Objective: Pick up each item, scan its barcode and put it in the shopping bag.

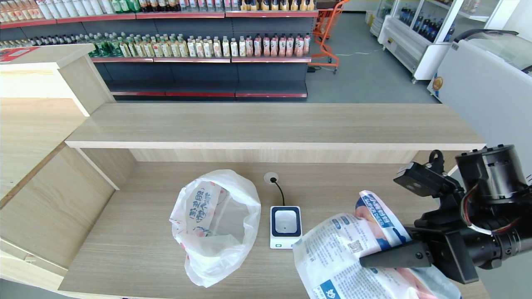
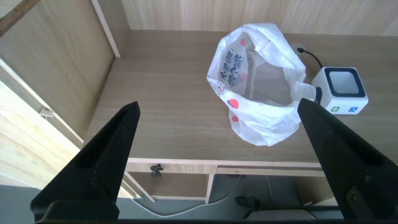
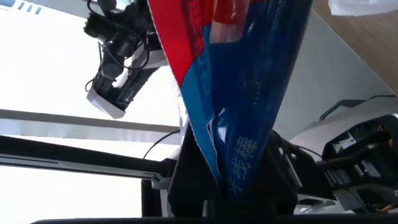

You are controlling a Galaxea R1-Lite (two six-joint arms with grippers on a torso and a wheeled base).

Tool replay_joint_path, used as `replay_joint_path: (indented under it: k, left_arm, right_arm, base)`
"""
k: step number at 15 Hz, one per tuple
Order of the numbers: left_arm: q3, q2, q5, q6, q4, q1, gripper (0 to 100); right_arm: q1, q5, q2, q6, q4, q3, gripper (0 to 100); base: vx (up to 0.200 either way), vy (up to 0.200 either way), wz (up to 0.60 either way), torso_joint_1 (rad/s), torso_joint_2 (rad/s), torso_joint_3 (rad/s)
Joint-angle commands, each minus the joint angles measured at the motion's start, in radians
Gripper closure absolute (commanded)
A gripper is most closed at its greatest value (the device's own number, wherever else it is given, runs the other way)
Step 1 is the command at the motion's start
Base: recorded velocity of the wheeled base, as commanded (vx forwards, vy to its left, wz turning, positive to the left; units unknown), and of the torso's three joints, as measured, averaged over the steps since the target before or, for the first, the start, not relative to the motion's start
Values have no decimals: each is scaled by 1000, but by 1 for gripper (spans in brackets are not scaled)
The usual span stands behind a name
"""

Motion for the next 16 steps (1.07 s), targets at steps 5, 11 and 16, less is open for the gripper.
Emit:
replay_joint_path:
  k: [5, 11, 16]
  left_arm:
    - [0, 0, 0, 0, 0, 0, 0]
    - [0, 0, 0, 0, 0, 0, 0]
    - [0, 0, 0, 0, 0, 0, 0]
  right_arm:
    - [29, -43, 10, -2, -8, -4, 100]
    - [23, -69, 17, -16, -10, -4, 100]
    - [20, -73, 8, -17, -11, -1, 100]
  base:
    - [0, 0, 0, 0, 0, 0]
    - [0, 0, 0, 0, 0, 0]
    - [0, 0, 0, 0, 0, 0]
